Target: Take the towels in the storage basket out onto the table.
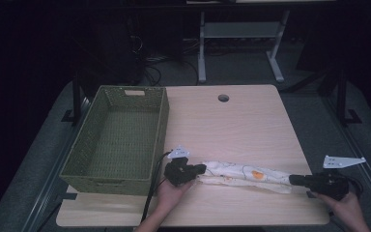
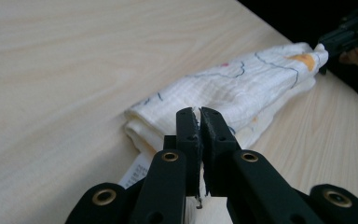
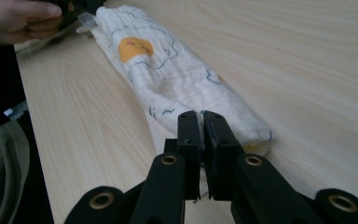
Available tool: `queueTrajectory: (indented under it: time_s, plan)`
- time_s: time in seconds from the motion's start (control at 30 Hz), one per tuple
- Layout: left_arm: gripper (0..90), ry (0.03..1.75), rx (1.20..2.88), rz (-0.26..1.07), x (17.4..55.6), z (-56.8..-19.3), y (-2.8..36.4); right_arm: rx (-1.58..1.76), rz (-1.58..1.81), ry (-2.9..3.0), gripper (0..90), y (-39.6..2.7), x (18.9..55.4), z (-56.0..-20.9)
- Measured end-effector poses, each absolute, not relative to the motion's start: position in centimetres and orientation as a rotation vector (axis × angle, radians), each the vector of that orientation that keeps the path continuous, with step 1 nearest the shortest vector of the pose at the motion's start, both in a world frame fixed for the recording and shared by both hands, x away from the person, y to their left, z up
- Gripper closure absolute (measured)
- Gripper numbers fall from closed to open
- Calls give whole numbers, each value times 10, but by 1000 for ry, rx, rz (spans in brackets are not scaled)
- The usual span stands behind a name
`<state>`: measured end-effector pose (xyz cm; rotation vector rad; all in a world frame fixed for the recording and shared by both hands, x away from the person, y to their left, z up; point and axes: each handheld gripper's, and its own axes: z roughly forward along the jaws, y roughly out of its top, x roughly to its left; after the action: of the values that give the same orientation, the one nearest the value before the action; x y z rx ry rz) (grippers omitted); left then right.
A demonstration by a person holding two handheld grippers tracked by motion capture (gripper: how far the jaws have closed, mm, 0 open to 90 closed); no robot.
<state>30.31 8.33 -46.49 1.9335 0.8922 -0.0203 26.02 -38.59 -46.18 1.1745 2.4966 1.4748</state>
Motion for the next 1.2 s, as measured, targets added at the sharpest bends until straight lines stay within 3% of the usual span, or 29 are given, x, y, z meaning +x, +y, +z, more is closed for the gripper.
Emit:
queueTrajectory:
  time_s: [0.27, 0.47, 0.63, 0.73, 0.87, 1.0, 1.2]
  plan:
    - [845, 883, 2007, -38, 298, -473, 82, 1184, 1436, 2533, 835, -382, 257, -473]
    - [728, 843, 1972, -62, 296, -464, 84, 1193, 1496, 2475, 655, -388, 255, -461]
    - [716, 813, 1937, -67, 293, -452, 85, 1166, 1522, 2454, 622, -386, 254, -447]
    - [716, 806, 1921, -63, 295, -446, 83, 1143, 1539, 2442, 623, -380, 254, -440]
    - [746, 806, 1925, -60, 301, -445, 75, 1125, 1536, 2459, 695, -368, 256, -439]
    - [788, 829, 1942, -87, 308, -451, 67, 1124, 1458, 2518, 794, -353, 261, -448]
    - [820, 828, 2041, -132, 304, -463, 60, 1141, 1364, 2580, 820, -345, 262, -468]
